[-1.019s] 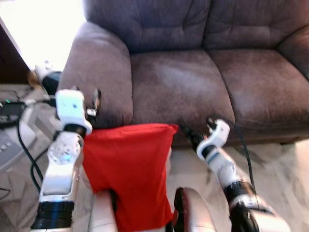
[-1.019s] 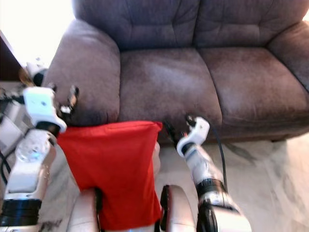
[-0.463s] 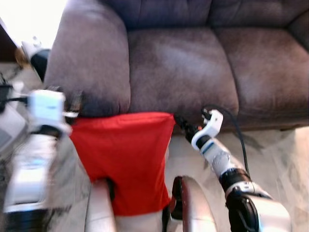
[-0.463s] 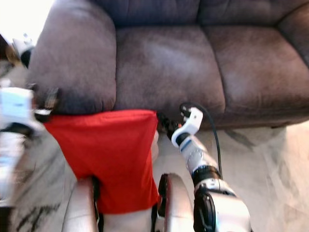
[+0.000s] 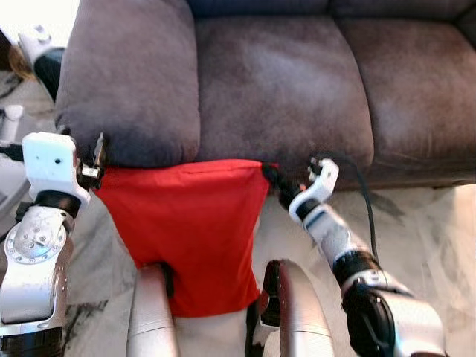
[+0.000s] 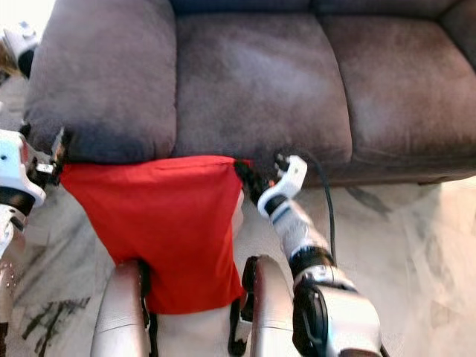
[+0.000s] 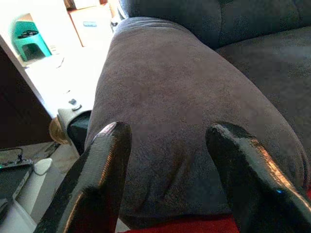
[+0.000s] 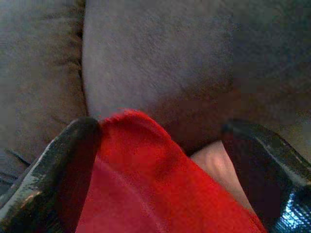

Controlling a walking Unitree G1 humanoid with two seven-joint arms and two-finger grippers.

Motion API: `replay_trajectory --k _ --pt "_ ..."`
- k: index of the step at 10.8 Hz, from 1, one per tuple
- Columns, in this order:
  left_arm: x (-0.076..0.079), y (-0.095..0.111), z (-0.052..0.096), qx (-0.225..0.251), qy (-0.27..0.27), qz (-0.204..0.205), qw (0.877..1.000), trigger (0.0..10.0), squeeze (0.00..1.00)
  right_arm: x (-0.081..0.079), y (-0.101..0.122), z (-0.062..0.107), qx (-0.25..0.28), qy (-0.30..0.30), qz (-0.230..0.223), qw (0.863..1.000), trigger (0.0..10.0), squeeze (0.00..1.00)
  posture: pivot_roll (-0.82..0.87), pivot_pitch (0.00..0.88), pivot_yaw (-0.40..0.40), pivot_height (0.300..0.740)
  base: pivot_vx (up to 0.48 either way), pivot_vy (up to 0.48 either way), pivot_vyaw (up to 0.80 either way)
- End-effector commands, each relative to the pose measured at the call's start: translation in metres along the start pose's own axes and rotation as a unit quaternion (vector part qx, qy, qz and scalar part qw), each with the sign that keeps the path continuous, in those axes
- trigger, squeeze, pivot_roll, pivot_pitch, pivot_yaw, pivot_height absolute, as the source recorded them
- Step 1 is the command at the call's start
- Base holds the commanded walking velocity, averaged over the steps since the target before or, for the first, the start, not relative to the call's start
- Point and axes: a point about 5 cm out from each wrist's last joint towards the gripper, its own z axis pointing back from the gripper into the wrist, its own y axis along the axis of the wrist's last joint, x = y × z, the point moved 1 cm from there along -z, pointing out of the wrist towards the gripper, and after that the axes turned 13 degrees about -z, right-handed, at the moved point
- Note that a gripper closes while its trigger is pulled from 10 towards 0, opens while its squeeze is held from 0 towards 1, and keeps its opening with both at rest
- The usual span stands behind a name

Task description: Move the pillow to the sofa from floor

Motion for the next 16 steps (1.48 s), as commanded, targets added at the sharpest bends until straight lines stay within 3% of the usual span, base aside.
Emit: replay_trajectory --k 1,6,7,8,16 --pt "-0.001 0.006 0.003 0.007 0.002 0.011 1.000 10.0 0.00 0.003 -0.003 0.001 0.005 0.003 -0.019 1.000 10.0 0.00 0.22 0.386 -0.139 0.592 0.000 0.000 0.00" --pt "-0.002 0.016 0.009 0.001 -0.003 0.009 1.000 10.0 0.00 -0.004 -0.020 -0.004 -0.025 0.023 -0.030 0.999 10.0 0.00 0.25 0.418 -0.137 0.592 0.000 0.000 0.00" --pt "-0.002 0.018 0.010 -0.002 -0.004 0.008 1.000 10.0 0.00 -0.005 -0.023 -0.005 -0.025 0.028 -0.029 0.999 4.7 0.00 0.25 0.421 -0.137 0.592 0.000 0.000 0.00" --pt "-0.001 0.017 0.011 -0.005 -0.007 0.006 1.000 10.0 0.00 -0.006 -0.025 -0.004 -0.024 0.045 -0.028 0.998 0.0 0.00 0.25 0.421 -0.138 0.592 0.000 0.000 0.00" --pt "0.006 0.017 0.010 -0.015 -0.010 0.013 1.000 10.0 0.00 -0.005 -0.033 0.000 -0.037 0.064 -0.019 0.997 0.0 0.00 0.24 0.409 -0.143 0.592 0.000 0.000 0.00"
